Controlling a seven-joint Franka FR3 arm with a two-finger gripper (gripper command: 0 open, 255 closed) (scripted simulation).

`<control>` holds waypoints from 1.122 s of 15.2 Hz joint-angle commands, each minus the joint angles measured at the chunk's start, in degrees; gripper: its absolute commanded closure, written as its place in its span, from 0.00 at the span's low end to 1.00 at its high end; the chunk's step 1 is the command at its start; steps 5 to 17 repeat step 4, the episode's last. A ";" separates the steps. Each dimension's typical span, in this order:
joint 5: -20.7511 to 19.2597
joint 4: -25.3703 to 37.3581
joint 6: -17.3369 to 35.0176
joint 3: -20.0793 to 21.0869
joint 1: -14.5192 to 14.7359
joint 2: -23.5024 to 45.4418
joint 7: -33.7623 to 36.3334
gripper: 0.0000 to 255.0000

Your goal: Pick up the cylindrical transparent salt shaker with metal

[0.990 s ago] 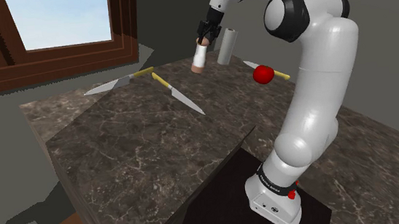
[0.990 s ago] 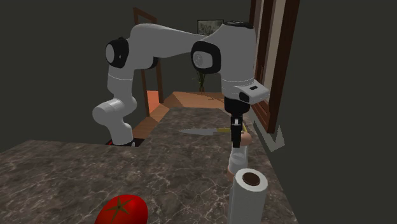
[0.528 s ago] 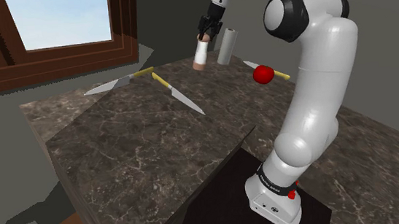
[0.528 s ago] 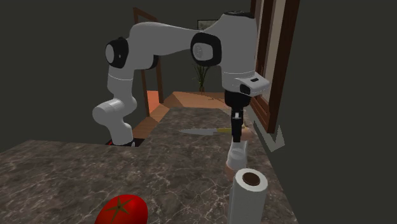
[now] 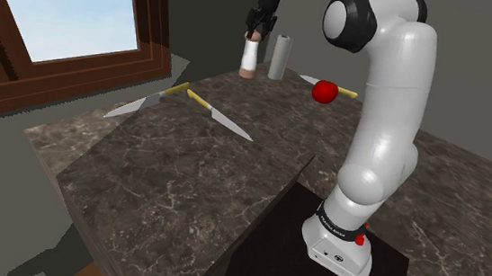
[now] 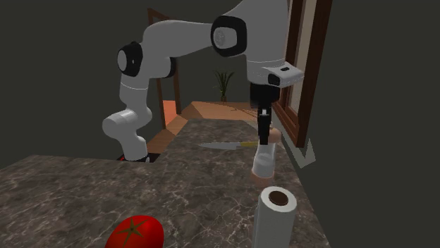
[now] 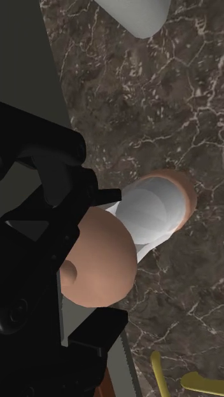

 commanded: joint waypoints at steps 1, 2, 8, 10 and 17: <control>0.20 2.59 -2.02 0.00 -0.42 0.57 0.29 1.00; 0.32 3.85 -2.96 0.00 -0.63 0.89 0.43 1.00; 0.33 4.03 -3.09 0.01 -0.66 0.93 0.46 1.00; 0.33 4.03 -3.09 0.01 -0.66 0.93 0.46 1.00; 0.33 4.03 -3.09 0.01 -0.66 0.93 0.46 1.00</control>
